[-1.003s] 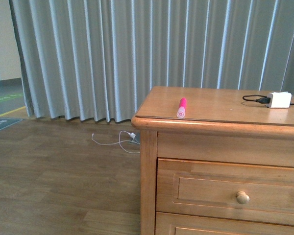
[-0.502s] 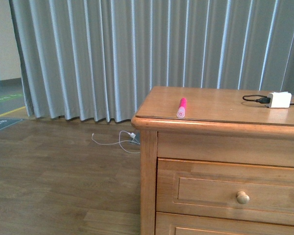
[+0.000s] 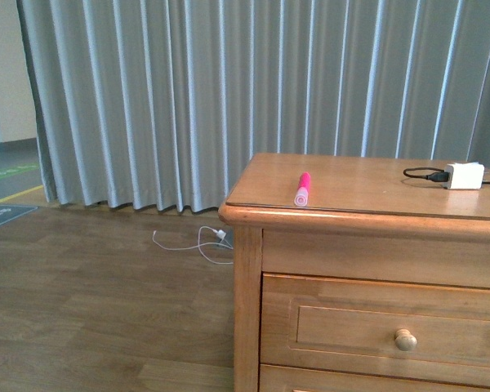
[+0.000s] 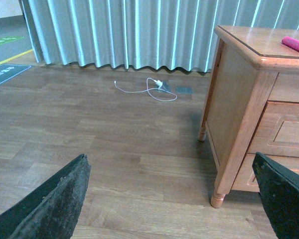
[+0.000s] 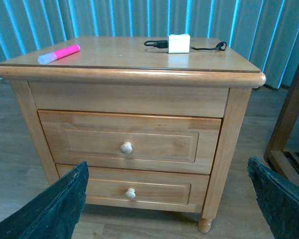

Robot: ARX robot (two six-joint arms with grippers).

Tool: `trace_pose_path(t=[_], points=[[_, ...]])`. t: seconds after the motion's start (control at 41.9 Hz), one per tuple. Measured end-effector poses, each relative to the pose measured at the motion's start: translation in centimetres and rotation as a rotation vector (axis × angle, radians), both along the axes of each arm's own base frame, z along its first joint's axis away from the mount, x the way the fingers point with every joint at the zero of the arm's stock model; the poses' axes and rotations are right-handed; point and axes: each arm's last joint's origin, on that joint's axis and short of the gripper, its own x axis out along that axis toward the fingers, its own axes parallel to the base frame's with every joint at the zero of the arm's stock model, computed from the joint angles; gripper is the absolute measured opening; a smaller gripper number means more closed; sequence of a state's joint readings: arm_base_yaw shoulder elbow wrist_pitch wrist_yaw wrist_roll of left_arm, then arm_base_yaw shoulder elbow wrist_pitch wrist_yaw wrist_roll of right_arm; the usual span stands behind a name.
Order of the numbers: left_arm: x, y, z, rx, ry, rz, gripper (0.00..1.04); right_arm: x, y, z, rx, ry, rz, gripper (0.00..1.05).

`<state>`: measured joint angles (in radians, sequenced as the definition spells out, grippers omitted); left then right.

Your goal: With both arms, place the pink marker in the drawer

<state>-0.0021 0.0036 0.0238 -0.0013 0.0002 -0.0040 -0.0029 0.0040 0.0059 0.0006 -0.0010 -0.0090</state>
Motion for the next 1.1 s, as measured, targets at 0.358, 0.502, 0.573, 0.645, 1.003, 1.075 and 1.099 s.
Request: trace_pose_path(t=[0.358, 0.502, 0.573, 0.645, 1.003, 1.075, 1.099], points=[[0.0, 0.0, 0.0, 0.000, 0.000, 0.000, 0.99, 4.2, 2.7, 0.3, 0.047, 0.346, 0.241, 0.96], [0.0, 0.0, 0.0, 0.000, 0.000, 0.000, 0.99, 8.3, 4.5, 0.5, 0.063, 0.410, 0.230, 0.96], [0.0, 0.0, 0.0, 0.000, 0.000, 0.000, 0.99, 11.1, 5.6, -0.3, 0.080, 0.489, 0.214, 0.96], [0.0, 0.0, 0.0, 0.000, 0.000, 0.000, 0.99, 13.8, 6.7, -1.2, 0.080, 0.555, 0.187, 0.96], [0.0, 0.0, 0.0, 0.000, 0.000, 0.000, 0.99, 24.2, 10.2, -4.0, 0.015, 0.570, 0.045, 0.96], [0.0, 0.0, 0.0, 0.000, 0.000, 0.000, 0.99, 25.8, 10.3, -4.9, -0.006, 0.574, 0.023, 0.96], [0.0, 0.0, 0.0, 0.000, 0.000, 0.000, 0.99, 26.4, 10.3, -5.2, -0.012, 0.572, 0.014, 0.96]])
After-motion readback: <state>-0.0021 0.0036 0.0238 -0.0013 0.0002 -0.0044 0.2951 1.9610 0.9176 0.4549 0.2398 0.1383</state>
